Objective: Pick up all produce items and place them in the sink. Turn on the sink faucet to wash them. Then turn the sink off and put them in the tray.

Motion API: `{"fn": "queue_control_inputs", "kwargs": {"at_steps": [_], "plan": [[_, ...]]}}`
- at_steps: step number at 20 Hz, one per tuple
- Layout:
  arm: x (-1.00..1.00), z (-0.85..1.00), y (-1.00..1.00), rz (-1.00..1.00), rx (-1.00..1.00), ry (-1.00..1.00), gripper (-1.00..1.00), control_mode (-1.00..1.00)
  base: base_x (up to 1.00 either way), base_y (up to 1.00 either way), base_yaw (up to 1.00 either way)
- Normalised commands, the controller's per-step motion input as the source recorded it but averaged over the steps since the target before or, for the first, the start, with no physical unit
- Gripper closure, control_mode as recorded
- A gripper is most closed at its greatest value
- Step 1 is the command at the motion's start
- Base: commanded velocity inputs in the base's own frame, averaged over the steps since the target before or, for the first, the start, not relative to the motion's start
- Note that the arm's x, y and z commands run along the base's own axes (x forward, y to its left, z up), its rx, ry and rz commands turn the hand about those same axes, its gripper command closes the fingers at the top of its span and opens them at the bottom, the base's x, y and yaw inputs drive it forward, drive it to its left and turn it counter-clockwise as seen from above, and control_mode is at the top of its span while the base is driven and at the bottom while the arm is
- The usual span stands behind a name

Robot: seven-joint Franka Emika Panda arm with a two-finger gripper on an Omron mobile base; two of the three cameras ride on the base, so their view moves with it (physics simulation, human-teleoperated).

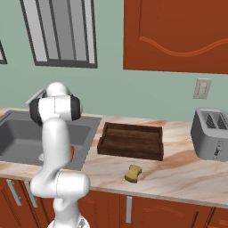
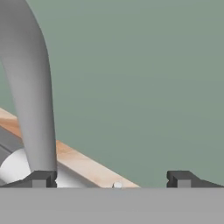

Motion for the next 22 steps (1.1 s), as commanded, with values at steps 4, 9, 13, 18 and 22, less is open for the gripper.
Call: {"fn": "queue_control_inputs", "kwargs": {"at_steps": [4, 9, 13, 18, 22], "plan": [[0.05, -0.13, 0.03, 0.02, 0.0, 0.0, -1.0, -1.0, 0.0, 0.0, 0.0], [0.01, -0.18, 0.02, 0.02, 0.0, 0.0, -1.0, -1.0, 0.0, 0.0, 0.0], [0.03, -0.16, 0.03, 0.02, 0.0, 0.0, -1.0, -1.0, 0.0, 0.0, 0.0], [0.05, -0.13, 0.03, 0.02, 0.0, 0.0, -1.0, -1.0, 0.0, 0.0, 0.0], [0.02, -0.15, 0.03, 0.02, 0.0, 0.0, 1.0, -1.0, 0.0, 0.0, 0.0]]}}
